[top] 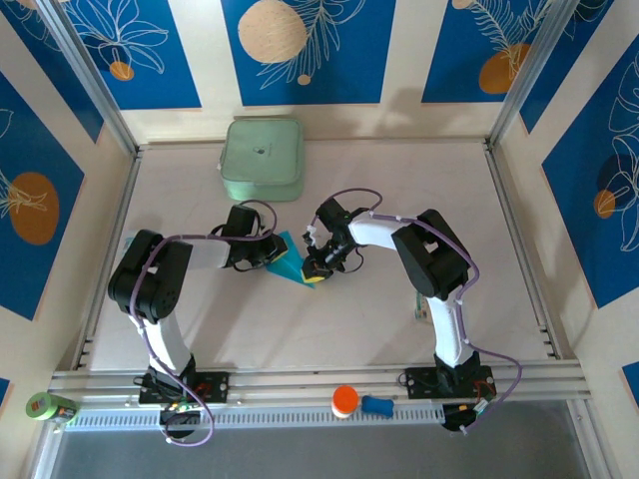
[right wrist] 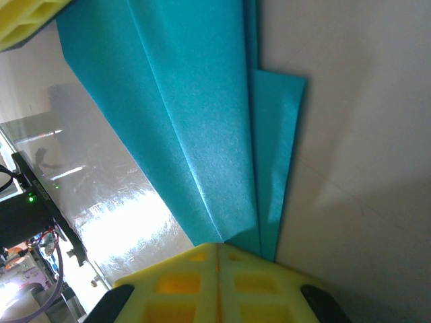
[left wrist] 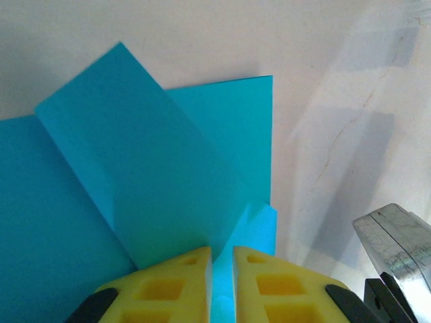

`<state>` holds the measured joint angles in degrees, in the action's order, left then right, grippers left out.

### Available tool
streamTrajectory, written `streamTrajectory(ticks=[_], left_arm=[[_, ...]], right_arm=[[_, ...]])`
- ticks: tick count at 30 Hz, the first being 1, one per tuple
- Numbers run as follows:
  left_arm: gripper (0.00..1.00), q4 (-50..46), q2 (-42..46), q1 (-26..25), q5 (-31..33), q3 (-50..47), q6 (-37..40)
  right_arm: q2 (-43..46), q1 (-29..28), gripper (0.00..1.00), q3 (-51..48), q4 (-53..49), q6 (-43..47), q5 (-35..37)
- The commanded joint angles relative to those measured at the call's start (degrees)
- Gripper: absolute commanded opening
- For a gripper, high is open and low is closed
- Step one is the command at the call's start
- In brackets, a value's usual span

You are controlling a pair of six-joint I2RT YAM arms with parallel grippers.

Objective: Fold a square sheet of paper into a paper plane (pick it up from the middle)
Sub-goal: Fourth fold the wing at the center of the table.

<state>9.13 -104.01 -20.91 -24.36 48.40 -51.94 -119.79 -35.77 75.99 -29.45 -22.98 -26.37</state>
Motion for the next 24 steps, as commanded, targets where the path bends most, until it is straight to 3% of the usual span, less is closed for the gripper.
streamTrajectory(ticks=[1, 8, 12, 24], left_arm=[[0.17, -2.27, -1.9, -0.01, 1.44, 0.72, 1.32], [0.17, -2.78, -2.25, 0.01, 1.42, 0.38, 1.43], [0.17, -2.89, -2.42, -0.01, 1.42, 0.26, 1.33], [0.17, -2.53, -2.03, -0.01, 1.23, -0.24, 0.79]], right_arm=[[2.46, 0.35, 0.07, -0.78, -1.24, -1.32, -0.46], [7.02, -0.04, 0.08, 1.71, 3.29, -4.93, 0.81], [4.43, -1.27, 0.07, 3.95, 2.06, -5.14, 5.11], [-1.61, -1.76, 0.07, 5.4, 0.1, -4.97, 6.85]])
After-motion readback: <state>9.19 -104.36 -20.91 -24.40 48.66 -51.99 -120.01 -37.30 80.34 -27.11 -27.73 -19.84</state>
